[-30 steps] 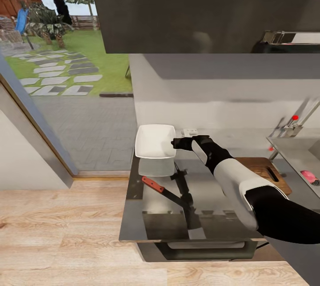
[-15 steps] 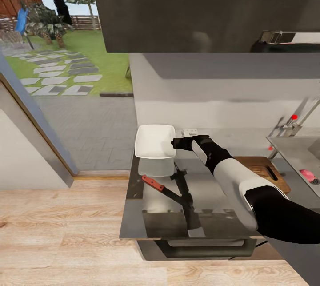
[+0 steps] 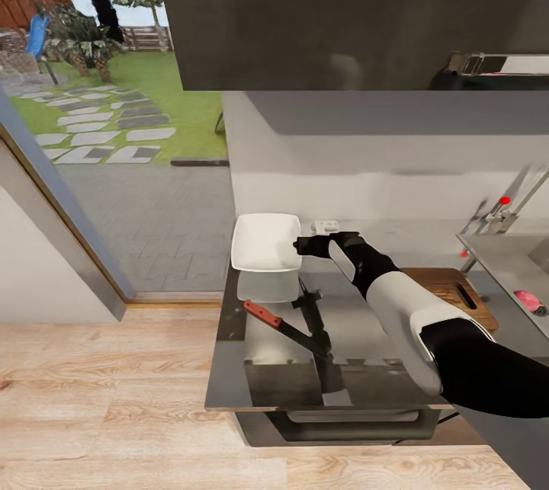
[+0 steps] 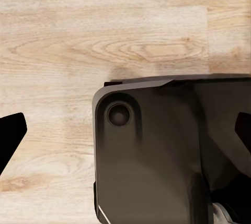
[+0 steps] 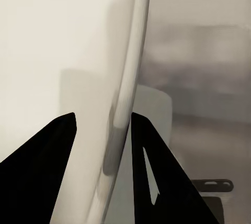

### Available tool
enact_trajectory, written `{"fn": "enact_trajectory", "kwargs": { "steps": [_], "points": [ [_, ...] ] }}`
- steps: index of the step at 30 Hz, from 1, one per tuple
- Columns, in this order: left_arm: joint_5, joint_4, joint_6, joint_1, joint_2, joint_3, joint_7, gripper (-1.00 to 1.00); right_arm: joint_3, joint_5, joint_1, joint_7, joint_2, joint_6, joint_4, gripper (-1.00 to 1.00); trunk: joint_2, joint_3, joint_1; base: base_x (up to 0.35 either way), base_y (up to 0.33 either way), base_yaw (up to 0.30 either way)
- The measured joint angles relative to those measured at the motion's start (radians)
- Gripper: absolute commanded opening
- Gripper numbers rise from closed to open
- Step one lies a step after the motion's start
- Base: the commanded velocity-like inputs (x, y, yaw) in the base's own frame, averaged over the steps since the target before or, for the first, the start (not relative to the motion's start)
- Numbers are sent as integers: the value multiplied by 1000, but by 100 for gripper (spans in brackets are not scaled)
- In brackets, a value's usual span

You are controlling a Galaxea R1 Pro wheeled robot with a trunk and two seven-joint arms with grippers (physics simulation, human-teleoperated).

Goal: In the kitchen, take the Vidalia onion out of the sink, dice it on the chopping board with the paring knife, put the diced onion into the bowl on the countertop, then place both the paring knife and the chopping board into the sink.

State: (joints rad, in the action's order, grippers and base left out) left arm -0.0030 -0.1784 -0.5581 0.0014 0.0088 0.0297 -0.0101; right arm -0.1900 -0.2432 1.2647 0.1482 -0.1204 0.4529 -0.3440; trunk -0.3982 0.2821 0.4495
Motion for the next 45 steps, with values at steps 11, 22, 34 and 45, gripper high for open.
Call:
{"fn": "enact_trajectory", "kwargs": {
  "steps": [11,22,34,45],
  "points": [
    [0,0,0,0,0,0,0,100,-1,1,0,0,0,0,0,-100,0,0,0,-51,0,0],
    [0,0,0,0,0,0,0,100,-1,0,0,0,0,0,0,-100,0,0,0,-81,0,0],
    [0,0,0,0,0,0,0,100,-1,0,0,0,0,0,0,-100,0,0,0,-2,0,0],
    [0,0,0,0,0,0,0,100,0,-1,0,0,0,0,0,100,0,0,0,0,0,0]
  ]
}}
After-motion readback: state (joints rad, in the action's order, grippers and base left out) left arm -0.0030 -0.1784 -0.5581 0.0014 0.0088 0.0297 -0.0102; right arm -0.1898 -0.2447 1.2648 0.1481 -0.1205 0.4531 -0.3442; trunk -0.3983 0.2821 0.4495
